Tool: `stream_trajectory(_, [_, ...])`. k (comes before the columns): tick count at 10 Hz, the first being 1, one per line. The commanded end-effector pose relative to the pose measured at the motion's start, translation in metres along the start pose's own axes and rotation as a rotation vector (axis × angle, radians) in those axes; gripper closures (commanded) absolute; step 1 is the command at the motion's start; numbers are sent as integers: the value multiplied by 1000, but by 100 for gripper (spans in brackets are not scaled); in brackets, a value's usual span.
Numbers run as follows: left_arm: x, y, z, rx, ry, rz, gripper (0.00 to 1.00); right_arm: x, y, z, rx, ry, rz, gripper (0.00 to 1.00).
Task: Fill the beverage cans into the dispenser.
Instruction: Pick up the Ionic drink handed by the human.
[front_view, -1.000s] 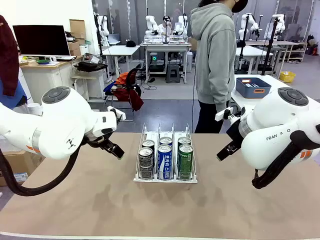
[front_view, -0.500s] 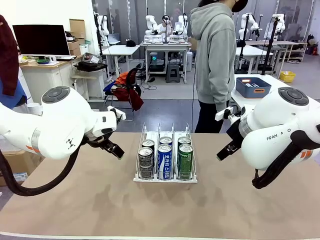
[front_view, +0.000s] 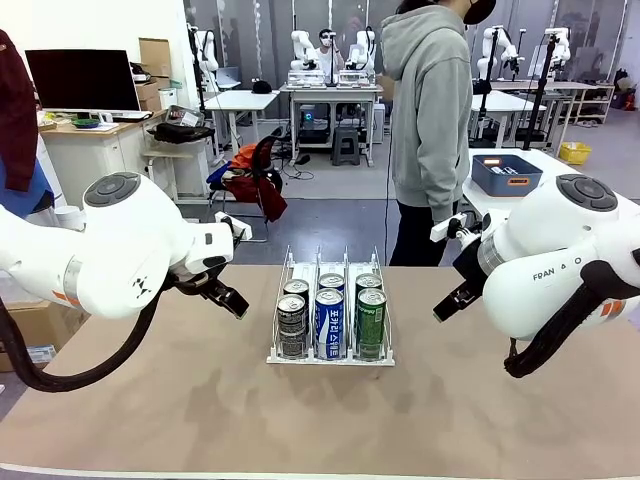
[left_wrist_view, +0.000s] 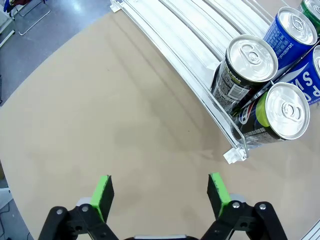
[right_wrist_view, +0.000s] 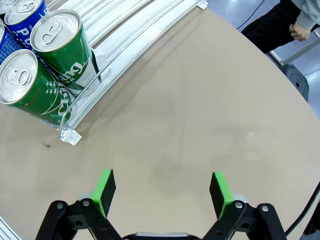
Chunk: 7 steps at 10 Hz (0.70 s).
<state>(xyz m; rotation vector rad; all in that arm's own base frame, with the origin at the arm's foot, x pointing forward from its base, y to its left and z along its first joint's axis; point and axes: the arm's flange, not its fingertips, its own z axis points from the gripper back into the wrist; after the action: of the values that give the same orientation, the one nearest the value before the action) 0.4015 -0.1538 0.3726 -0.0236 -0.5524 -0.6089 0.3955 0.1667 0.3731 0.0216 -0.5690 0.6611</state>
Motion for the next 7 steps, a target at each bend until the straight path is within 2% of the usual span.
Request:
stream_trajectory(1, [-1, -4, 16, -28, 61, -53, 0, -5, 5, 15, 133, 18, 51, 0])
stream_trajectory(2, [6, -10, 27, -72, 100, -32, 0, 0, -12, 32, 148, 13, 101, 0])
stream_trajectory(3, [14, -1, 48, -193, 158, -67, 0, 5, -21, 54, 176, -55, 120, 0])
stream_trajectory(4, [21, 15, 64, -247, 157, -105, 0, 5, -25, 74, 216, -103, 103, 0])
stream_trajectory(5, [30, 23, 77, -278, 133, -99, 0, 13, -43, 90, 258, -128, 142, 0])
stream_trajectory(6, [37, 33, 94, -361, 123, -129, 0, 20, -57, 106, 316, -140, 165, 0])
stream_trajectory(7, [37, 49, 119, -382, 83, -162, 0, 13, -60, 123, 355, -171, 157, 0])
